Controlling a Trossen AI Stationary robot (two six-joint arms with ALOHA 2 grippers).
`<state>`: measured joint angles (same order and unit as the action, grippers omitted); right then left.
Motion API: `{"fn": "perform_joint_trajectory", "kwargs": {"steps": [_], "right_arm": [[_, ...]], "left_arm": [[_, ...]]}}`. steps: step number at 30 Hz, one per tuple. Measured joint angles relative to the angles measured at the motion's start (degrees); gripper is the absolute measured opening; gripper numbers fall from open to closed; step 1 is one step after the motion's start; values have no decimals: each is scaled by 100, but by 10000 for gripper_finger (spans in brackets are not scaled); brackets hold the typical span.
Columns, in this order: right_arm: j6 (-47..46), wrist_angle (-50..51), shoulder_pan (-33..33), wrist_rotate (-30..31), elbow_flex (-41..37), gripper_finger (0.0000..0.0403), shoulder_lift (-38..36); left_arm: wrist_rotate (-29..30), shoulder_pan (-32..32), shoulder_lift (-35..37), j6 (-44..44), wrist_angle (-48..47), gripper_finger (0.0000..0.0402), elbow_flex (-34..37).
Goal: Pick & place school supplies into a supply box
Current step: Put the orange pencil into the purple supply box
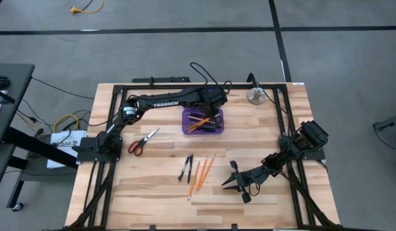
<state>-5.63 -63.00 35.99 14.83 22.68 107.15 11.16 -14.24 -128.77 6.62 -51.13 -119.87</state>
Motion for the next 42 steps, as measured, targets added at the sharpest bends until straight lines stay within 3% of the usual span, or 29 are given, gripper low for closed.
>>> {"fn": "perform_joint_trajectory", "kwargs": {"steps": [7,13,18,22,25,33,39,42], "right_arm": [[0,2,0,0,2,72,0],[-1,2,0,0,2,72,0],[-33,-4,0,2,11,72,0],[-181,-40,0,5,11,72,0],[-329,-47,-3,14,11,72,0],[-868,-455,-186,31,13,72,0],[-1049,-604,-280,-302,101,72,0],[-1046,-645,-355,-566,296,72,0]], "left_arm": [[-26,11,2,21,-226,120,-8],[-308,170,73,424,-1544,132,-679],[-264,837,344,1015,-2701,133,-1510],[-33,1680,1027,1637,-2635,133,-1331],[542,2554,1398,2150,-2567,133,-1320],[2928,5339,1571,3003,-2093,133,-1311],[3960,6450,1521,4160,-2768,133,-1149],[4396,6762,1513,4910,-3782,133,-1108]]}}
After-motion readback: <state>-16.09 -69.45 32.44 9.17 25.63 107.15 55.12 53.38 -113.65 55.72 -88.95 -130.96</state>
